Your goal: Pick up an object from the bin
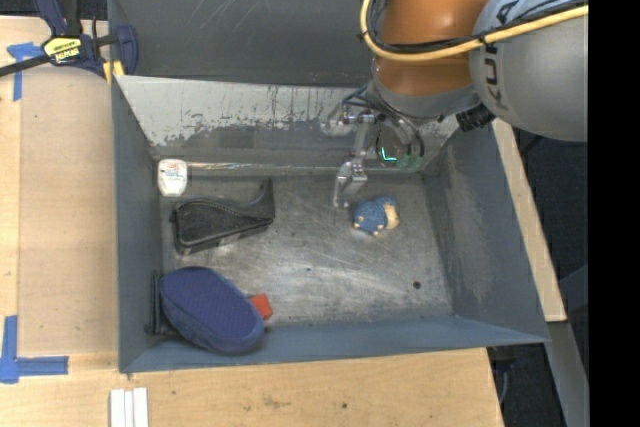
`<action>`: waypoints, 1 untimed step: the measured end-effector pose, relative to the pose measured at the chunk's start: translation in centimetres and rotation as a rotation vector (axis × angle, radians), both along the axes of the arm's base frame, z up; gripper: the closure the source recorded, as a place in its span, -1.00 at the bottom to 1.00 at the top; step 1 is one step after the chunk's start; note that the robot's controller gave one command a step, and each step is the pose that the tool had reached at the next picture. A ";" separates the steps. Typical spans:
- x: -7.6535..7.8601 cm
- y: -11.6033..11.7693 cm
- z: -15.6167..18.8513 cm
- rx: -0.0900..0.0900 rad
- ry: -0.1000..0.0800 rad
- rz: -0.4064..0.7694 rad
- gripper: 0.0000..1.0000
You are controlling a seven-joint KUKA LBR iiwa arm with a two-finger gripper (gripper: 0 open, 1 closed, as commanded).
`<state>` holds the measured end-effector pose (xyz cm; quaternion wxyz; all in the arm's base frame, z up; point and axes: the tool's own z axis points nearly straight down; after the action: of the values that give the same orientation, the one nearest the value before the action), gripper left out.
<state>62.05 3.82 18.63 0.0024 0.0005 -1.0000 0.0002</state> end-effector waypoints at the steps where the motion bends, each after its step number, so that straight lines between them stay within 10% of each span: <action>1: 0.1 7.1 -6.3 0.000 -0.004 -0.107 -1.00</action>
Offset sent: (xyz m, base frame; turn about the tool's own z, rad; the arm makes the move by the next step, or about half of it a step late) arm 0.0010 0.0685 -0.0613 0.1124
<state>62.13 10.95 12.37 0.0005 -0.0531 -0.9986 0.0001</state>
